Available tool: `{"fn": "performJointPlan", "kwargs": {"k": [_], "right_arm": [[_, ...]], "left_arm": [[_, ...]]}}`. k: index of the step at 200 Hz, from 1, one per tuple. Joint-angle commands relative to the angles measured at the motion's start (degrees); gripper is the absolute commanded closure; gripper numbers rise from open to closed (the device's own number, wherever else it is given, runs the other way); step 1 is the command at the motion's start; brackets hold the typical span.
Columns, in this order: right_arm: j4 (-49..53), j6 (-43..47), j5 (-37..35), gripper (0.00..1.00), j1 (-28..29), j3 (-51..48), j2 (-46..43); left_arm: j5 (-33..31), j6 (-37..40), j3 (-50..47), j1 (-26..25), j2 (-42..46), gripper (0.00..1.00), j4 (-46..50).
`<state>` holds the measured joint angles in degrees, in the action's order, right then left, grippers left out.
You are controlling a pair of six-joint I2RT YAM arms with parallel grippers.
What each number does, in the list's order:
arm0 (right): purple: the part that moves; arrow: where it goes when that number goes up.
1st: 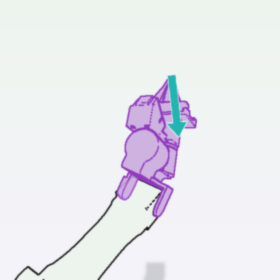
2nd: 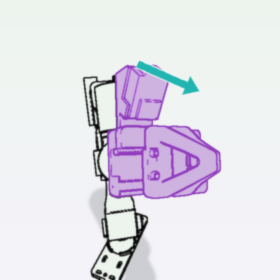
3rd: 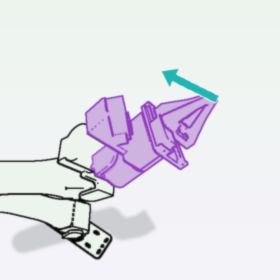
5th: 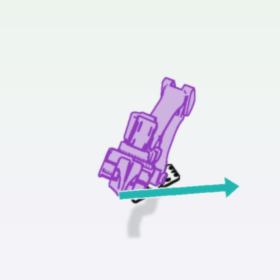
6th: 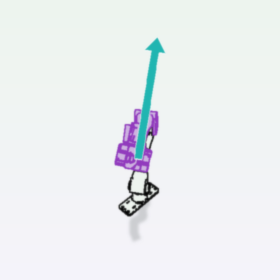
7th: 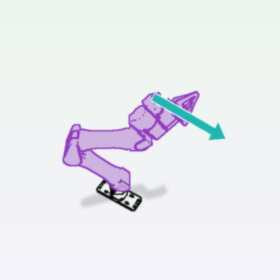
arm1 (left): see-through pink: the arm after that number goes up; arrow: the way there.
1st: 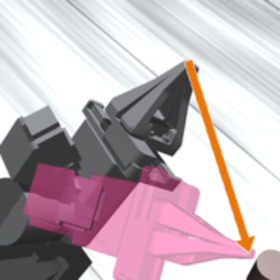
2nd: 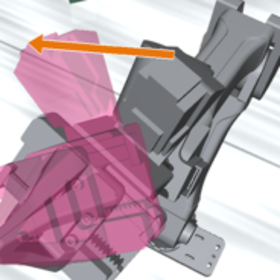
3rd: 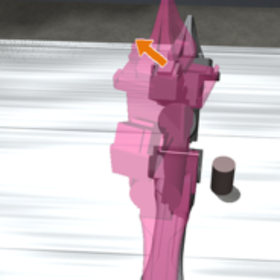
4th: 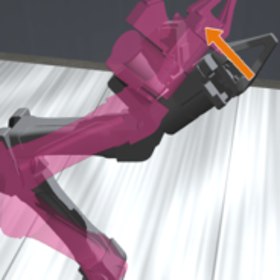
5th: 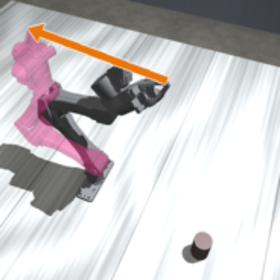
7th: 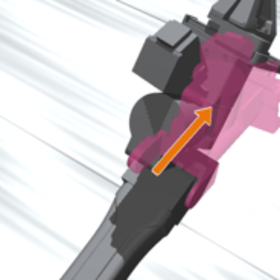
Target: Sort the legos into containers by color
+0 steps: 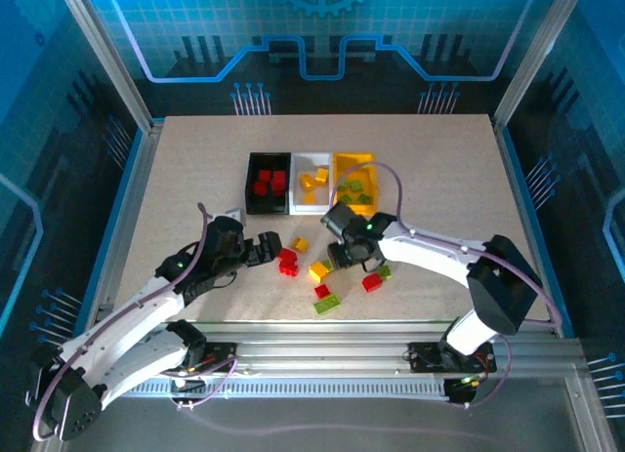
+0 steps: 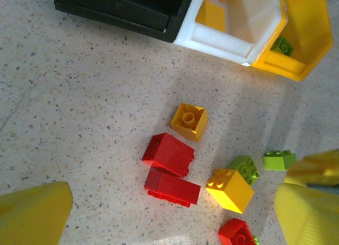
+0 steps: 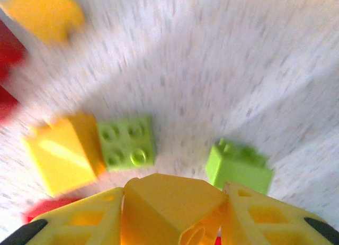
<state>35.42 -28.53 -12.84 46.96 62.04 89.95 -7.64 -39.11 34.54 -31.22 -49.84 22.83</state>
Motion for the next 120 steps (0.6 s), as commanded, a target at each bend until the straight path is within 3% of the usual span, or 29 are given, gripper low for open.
{"fn": "performJointPlan", "kwargs": {"k": [1, 49, 92, 107, 120], "right_arm": [[0.34, 2.36, -1.05, 0.60, -3.13, 8.10, 0.20], [-0.41, 0.58, -0.89, 0.60, -8.19, 27.60, 17.67], [5.50, 0.10, -1.39, 0.58, -10.52, 47.01, 33.79], [7.67, -0.28, -1.19, 0.53, -11.12, 51.63, 36.96], [8.50, -0.38, -0.47, 0.41, -11.37, 54.25, 38.33]], "left_arm": [[0.33, -0.49, -1.10, 0.48, 1.54, 0.01, -0.10], [2.73, -0.80, -1.93, 0.62, 0.98, 0.01, -1.56], [4.86, -0.70, -2.20, 0.68, -0.57, 0.01, -1.69], [6.10, -0.49, -2.33, 0.83, -1.59, 0.01, -2.36], [7.23, -0.22, -2.21, 0.87, -3.03, 0.01, -3.18]]}}
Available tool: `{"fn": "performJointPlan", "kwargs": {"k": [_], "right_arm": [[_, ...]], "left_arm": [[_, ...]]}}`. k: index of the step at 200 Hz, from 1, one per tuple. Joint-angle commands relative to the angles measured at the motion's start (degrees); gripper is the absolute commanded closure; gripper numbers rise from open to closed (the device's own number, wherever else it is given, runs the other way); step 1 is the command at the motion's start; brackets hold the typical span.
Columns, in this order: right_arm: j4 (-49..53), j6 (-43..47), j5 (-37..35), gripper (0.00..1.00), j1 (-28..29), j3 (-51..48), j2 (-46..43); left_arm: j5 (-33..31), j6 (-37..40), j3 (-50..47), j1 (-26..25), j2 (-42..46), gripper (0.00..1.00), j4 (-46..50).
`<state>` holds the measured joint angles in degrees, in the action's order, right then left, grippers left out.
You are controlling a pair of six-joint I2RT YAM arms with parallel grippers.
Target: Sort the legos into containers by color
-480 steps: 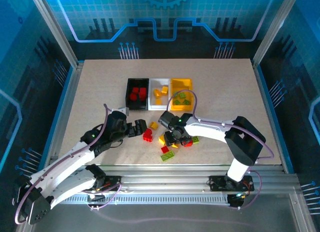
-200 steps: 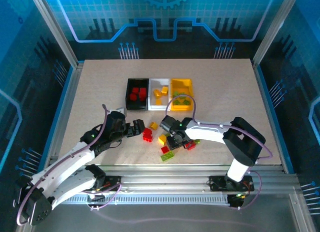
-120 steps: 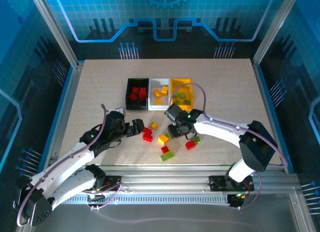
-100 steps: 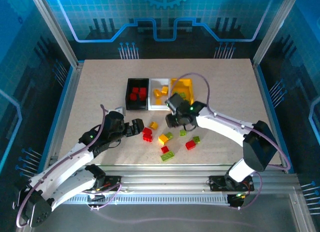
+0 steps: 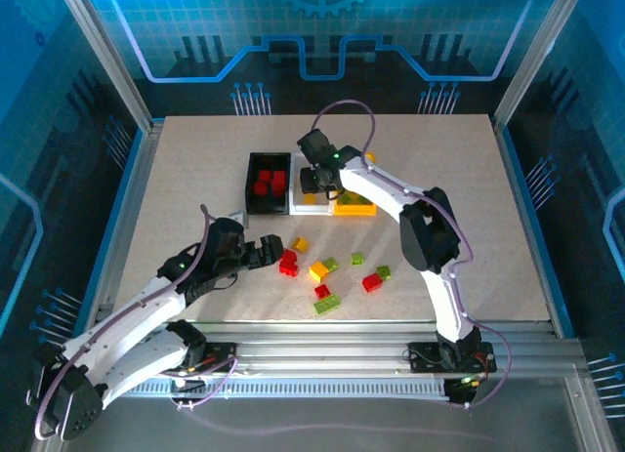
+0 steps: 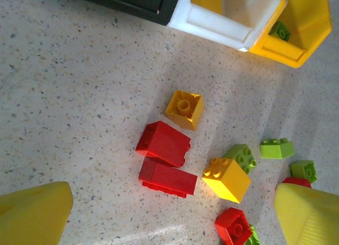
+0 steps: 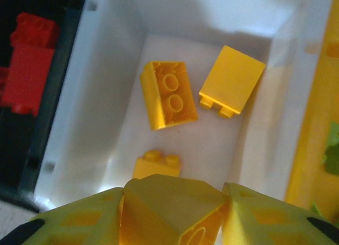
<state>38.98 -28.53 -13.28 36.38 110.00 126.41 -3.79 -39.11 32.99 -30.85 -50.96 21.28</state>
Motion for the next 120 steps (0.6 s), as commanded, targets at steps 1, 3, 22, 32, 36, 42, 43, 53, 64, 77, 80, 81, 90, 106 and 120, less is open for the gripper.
{"fn": "performJointPlan", "kwargs": {"k": [1, 3, 22, 32, 36, 42, 43, 53, 64, 77, 80, 81, 90, 106, 120], "right_arm": [[4.99, -0.38, -0.01, 0.40, -0.79, 6.38, 1.89], [5.08, -0.38, 0.05, 0.39, -0.83, 6.73, 1.91], [4.90, -0.23, 0.72, 0.30, -0.79, 7.71, 0.41], [4.49, -0.36, 0.96, 0.29, -0.79, 6.91, -1.39], [4.21, -0.45, 1.01, 0.29, -0.79, 6.21, -2.32], [3.45, -0.60, 1.03, 0.29, -0.76, 4.72, -3.93], [3.33, -0.62, 1.09, 0.29, -0.77, 4.40, -4.22], [1.73, -1.14, 1.38, 0.29, -0.78, 0.52, -7.34], [-0.47, -1.78, 1.83, 0.29, -0.79, -4.14, -11.10], [-2.64, -2.74, 2.59, 0.29, -0.79, -9.91, -15.30], [-3.14, -2.90, 2.70, 0.29, -0.79, -11.10, -16.25], [-3.26, -2.96, 2.80, 0.29, -0.79, -11.64, -16.57], [-4.46, -3.48, 3.33, 0.29, -0.74, -15.12, -19.08], [-5.99, -4.27, 3.96, 0.28, -0.79, -20.64, -23.08], [-7.08, -4.90, 4.10, 0.28, -0.78, -24.54, -26.13]], "left_arm": [[3.50, -0.11, -0.65, 0.51, -2.07, 0.01, -1.74], [3.67, 0.02, -0.61, 0.48, -2.38, 0.01, -1.93], [4.71, 1.81, 0.59, 0.58, -5.57, 0.04, -2.81], [5.28, 3.13, 1.46, 0.49, -7.58, 0.09, -3.51], [5.37, 3.45, 1.88, 0.53, -8.42, 0.12, -3.64], [5.33, 4.05, 2.49, 0.37, -9.89, 0.14, -3.90], [5.31, 4.14, 2.59, 0.36, -10.14, 0.14, -3.98], [5.27, 5.04, 3.56, 0.11, -12.53, 0.15, -4.36], [4.32, 6.31, 4.68, -1.07, -15.48, 0.14, -4.82], [2.47, 7.76, 6.43, -3.44, -19.11, 0.14, -4.48], [1.68, 8.02, 6.87, -3.97, -19.94, 0.14, -4.24], [1.46, 8.10, 6.98, -4.18, -20.22, 0.14, -4.19], [-0.49, 8.72, 8.01, -5.53, -22.58, 0.15, -3.34], [-2.89, 9.77, 8.71, -7.06, -25.98, 0.15, -3.66], [-3.95, 10.67, 9.64, -8.16, -28.80, 0.17, -3.92]]}}
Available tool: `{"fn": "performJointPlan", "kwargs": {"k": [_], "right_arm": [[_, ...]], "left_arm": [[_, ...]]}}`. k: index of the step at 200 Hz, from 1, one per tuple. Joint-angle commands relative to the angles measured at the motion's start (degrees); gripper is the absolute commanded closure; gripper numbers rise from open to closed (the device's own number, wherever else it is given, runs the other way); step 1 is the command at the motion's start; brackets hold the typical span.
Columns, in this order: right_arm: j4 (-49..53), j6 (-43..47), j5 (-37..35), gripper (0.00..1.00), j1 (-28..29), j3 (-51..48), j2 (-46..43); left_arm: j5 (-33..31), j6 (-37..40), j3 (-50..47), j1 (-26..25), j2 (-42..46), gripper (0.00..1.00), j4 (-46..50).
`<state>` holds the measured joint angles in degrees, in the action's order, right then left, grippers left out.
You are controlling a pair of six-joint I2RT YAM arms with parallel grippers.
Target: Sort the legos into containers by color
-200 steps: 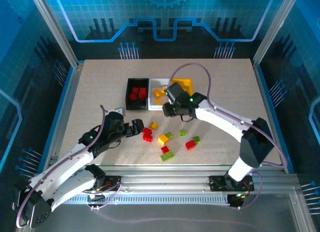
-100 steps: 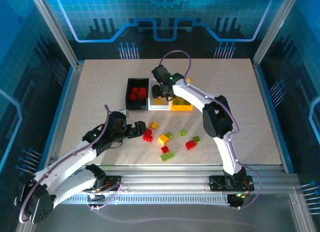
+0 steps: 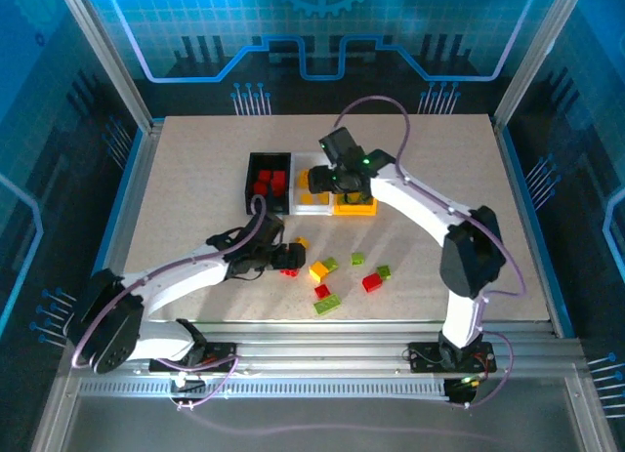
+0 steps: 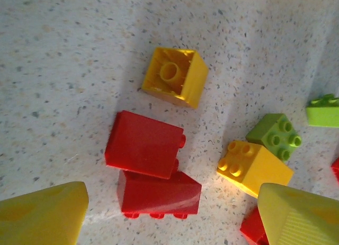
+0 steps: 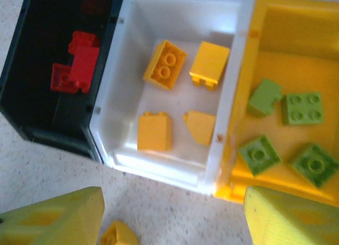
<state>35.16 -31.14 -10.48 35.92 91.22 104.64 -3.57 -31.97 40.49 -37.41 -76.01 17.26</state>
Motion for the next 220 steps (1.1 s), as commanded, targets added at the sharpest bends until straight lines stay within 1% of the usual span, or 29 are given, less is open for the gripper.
{"fn": "performJointPlan", "kwargs": {"k": [1, 28, 69, 89, 135, 163, 180, 192, 204, 220], "right_arm": [[-3.34, -2.37, 1.28, 0.28, -0.33, -6.08, -4.53], [-4.66, -3.20, 0.67, 0.28, -0.42, -10.97, -8.87], [-5.63, -3.83, 0.14, 0.28, -1.07, -14.04, -12.59], [-5.72, -4.00, -0.09, 0.28, -1.45, -14.47, -13.22], [-5.68, -4.46, -0.37, 0.28, -2.41, -15.41, -14.41], [-5.78, -4.46, -0.26, 0.27, -2.61, -16.19, -15.55], [-6.01, -4.61, -0.30, 0.27, -2.70, -16.98, -16.25], [-6.45, -4.72, -0.10, 0.27, -2.70, -18.00, -16.73], [-6.84, -5.05, -0.03, 0.27, -2.70, -19.06, -17.00], [-7.03, -5.47, -0.02, 0.27, -2.71, -20.21, -17.18]], "left_arm": [[-4.30, 3.59, 2.27, -1.66, -3.86, 0.17, 0.13], [-7.91, 4.21, 4.72, -4.29, -8.43, 0.27, 2.37], [-9.65, 3.69, 4.47, -6.20, -11.06, 0.26, 4.01], [-10.31, 2.97, 4.05, -7.30, -11.52, 0.34, 4.24], [-11.32, 1.74, 3.10, -8.38, -9.04, 0.51, 4.92], [-12.01, 1.15, 4.37, -8.23, -3.50, 0.55, 6.98], [-11.94, 1.93, 7.39, -6.15, 0.22, 0.55, 8.08], [-11.81, 2.62, 9.90, -2.67, 1.69, 0.55, 7.97], [-11.71, 3.31, 12.90, 1.58, 1.46, 0.55, 7.57], [-13.28, 4.18, 17.50, 6.57, -1.78, 0.55, 5.95]]}}
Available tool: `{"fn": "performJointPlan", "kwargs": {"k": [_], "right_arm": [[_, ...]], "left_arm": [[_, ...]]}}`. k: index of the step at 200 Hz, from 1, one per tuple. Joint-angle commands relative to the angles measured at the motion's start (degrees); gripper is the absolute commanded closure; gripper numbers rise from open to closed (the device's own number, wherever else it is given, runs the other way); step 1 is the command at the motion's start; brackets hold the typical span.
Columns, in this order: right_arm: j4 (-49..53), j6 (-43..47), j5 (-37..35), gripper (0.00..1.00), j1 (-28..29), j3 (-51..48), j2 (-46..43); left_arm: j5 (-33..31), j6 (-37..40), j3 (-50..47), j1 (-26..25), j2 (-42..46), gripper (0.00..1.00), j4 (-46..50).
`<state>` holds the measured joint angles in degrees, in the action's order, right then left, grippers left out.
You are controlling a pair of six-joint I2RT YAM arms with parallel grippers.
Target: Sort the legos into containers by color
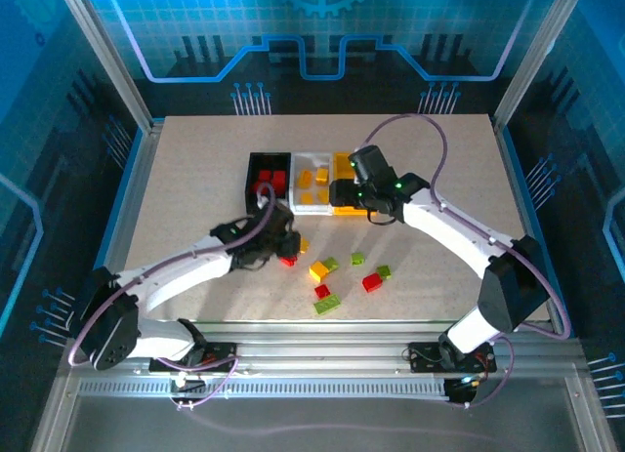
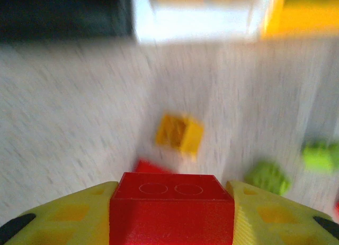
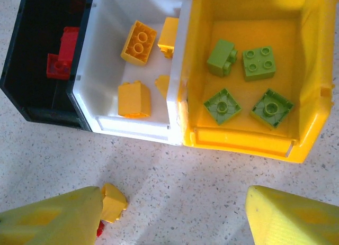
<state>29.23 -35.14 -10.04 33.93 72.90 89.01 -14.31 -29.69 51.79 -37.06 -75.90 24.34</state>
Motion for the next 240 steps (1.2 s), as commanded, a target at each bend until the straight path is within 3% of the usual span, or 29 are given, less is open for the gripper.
{"fn": "performJointPlan", "kwargs": {"k": [1, 38, 100, 112, 129, 169, 209, 240], "right_arm": [[-1.11, -1.49, -0.39, 0.27, -0.76, -1.93, -1.51], [-0.68, -2.01, -0.08, 0.27, -0.97, -3.62, -1.99], [-0.23, -2.37, 2.60, 0.27, -0.88, -7.78, -5.78], [-0.08, -2.31, 3.19, 0.26, -0.89, -8.85, -6.58], [0.78, -2.32, 4.39, 0.26, -0.99, -10.08, -7.40], [4.40, -3.41, 5.61, 0.24, -0.97, -12.55, -8.16], [9.99, -7.28, 4.10, 0.21, -1.11, -15.51, -7.98], [11.04, -5.07, 4.42, 0.20, -1.15, -17.43, -6.79]], "left_arm": [[-2.56, 1.92, 6.65, 6.61, -2.02, 0.55, -1.18], [-7.95, 2.54, 18.95, 13.82, -14.68, 0.58, -2.78], [-8.05, 0.52, 35.57, 20.15, -33.43, 0.57, 3.22], [-7.64, 0.56, 37.42, 20.36, -35.30, 0.49, 3.76], [-6.29, 0.19, 39.75, 20.27, -36.84, 0.29, 4.90], [-1.12, -1.33, 36.54, 18.54, -30.01, 0.01, 0.83], [5.85, -4.34, 25.45, 13.37, -16.15, 0.01, -6.34], [5.89, -4.76, 14.15, 6.15, -6.05, 0.01, -10.50]]}}
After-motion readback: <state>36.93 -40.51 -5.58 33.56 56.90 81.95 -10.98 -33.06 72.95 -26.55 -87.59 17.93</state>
